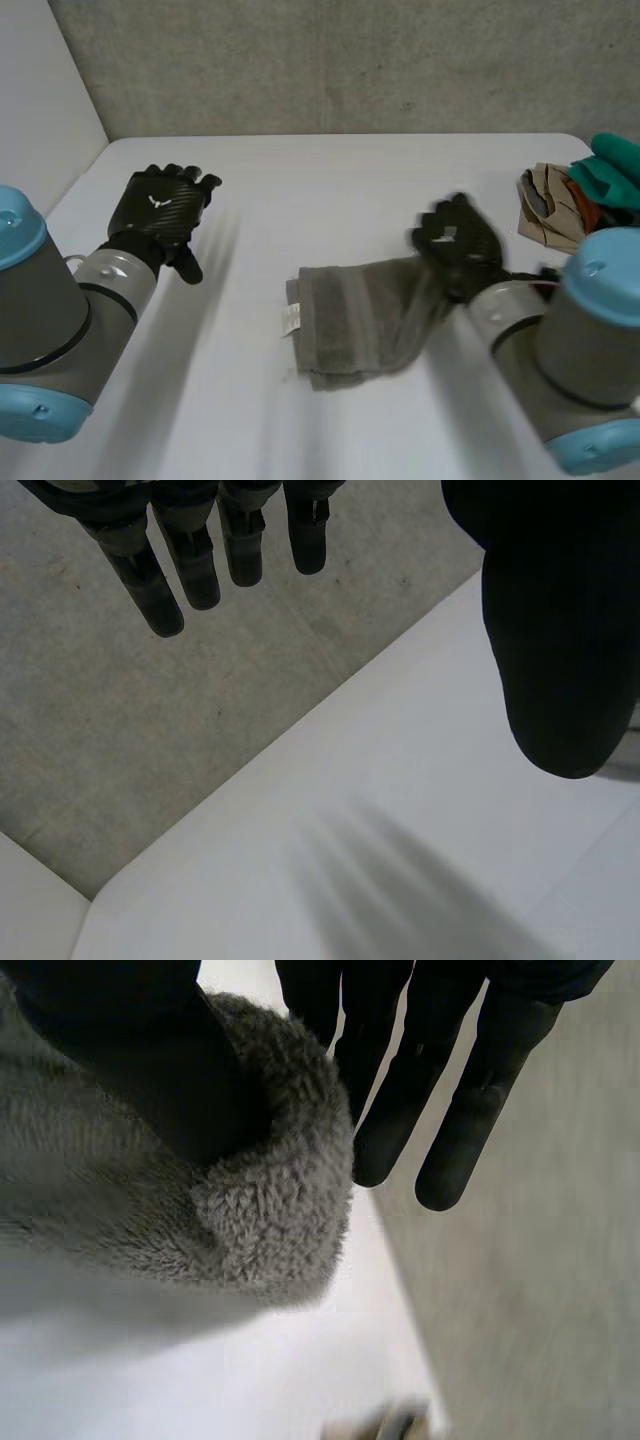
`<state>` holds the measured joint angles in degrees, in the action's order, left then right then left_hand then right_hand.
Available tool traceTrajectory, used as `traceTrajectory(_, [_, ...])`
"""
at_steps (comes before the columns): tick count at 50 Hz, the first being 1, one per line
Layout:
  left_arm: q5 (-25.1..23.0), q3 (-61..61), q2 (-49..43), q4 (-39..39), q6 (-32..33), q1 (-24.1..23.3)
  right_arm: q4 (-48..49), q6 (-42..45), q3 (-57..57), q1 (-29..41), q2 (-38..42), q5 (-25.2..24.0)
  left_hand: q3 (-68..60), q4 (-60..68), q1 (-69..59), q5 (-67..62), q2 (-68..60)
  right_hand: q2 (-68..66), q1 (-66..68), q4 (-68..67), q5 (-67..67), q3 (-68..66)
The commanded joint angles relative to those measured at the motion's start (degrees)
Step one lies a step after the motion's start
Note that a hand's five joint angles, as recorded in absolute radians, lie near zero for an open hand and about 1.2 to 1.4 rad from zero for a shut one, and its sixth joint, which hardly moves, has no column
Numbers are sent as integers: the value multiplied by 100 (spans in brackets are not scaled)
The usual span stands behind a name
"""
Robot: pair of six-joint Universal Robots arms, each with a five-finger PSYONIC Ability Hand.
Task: Fold the laundry.
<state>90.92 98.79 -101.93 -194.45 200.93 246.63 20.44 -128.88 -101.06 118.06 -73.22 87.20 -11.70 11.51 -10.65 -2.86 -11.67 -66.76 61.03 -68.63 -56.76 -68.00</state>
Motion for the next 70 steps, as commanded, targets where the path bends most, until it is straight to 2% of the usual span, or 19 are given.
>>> traceTrajectory(1, [-31,43,16,126,-203,-27,637,845,157,1316,738,-1388,170,-151,65,286,167,-1324,1897,-1137,-1324,-1200])
traceTrajectory(4, [-22,70,16,223,-300,-98,452,1390,60,1492,1046,-1890,170,-151,65,286,167,-1324,1897,-1137,-1324,-1200])
traceTrajectory(6, [-22,70,25,241,-336,-133,356,1575,77,1483,1099,-1899,170,-151,65,286,167,-772,1345,-585,-772,-648])
traceTrajectory(9, [-48,9,33,241,-423,-212,285,1410,236,1378,1038,-1487,170,-151,65,286,167,4984,-4412,5171,4984,5108])
traceTrajectory(10, [-57,-18,25,223,-441,-238,285,1235,279,1360,1012,-1330,170,-151,65,286,167,5676,-5103,5863,5676,5800])
traceTrajectory(13, [-48,-228,33,232,-529,-379,276,59,376,1238,810,-1029,170,-151,65,286,167,5676,-5103,5863,5676,5800])
traceTrajectory(18, [-4,-676,60,328,-775,-677,136,-2349,306,799,-200,-1143,170,-151,65,286,167,5676,-5103,5863,5676,5800])
traceTrajectory(19, [-30,-825,94,424,-888,-791,66,-3144,315,572,-480,-1187,170,-151,65,286,167,5676,-5103,5863,5676,5800])
traceTrajectory(22, [-83,-1141,60,661,-1143,-1124,-188,-4412,385,71,-676,-1301,170,-151,65,286,167,5676,-5103,5863,5676,5800])
traceTrajectory(26, [-162,-1581,-246,1039,-1372,-1573,-855,-5155,674,-388,-467,-1538,170,-151,65,286,167,5676,-5103,5863,5676,5800])
traceTrajectory(31, [-40,-2170,-950,1567,-1426,-1891,-1946,-4972,1272,-564,245,-1794,170,-151,65,286,167,5676,-5103,5863,5676,5800])
traceTrajectory(35, [425,-2557,-1469,2156,-1452,-1865,-2807,-4770,1799,-626,878,-1943,170,-151,65,286,167,5676,-5103,5863,5676,5800])
traceTrajectory(38, [767,-2681,-1758,2524,-1469,-1803,-3133,-4796,2159,-609,1273,-2136,170,-151,65,286,167,5676,-5103,5863,5676,5800])
traceTrajectory(42, [822,-2707,-2119,2649,-1461,-1759,-3274,-4752,2432,-512,1652,-2286,170,-151,65,286,167,5676,-5103,5863,5676,5800])
traceTrajectory(49, [734,-2690,-2682,2754,-1452,-1671,-3424,-4191,2618,-371,2180,-1725,170,-151,65,286,167,5676,-5103,5863,5676,5800])
traceTrajectory(56, [550,-2541,-2507,2790,-1452,-1671,-3284,-3575,2425,-398,1900,-1337,170,-151,65,286,167,5676,-5103,5863,5676,5800])
traceTrajectory(60, [506,-2497,-2086,2658,-1434,-1610,-2985,-3355,2214,-362,1469,-1214,170,-151,65,286,167,5676,-5103,5863,5676,5800])
traceTrajectory(66, [409,-2435,-1216,2596,-1382,-1320,-2256,-2854,1555,-3,634,-591,170,-151,65,286,167,5676,-5103,5863,5676,5800])
traceTrajectory(70, [-64,-2400,-671,2614,-1347,-1118,-1580,-2555,861,358,116,-353,170,-151,65,286,167,5676,-5103,5863,5676,5800])
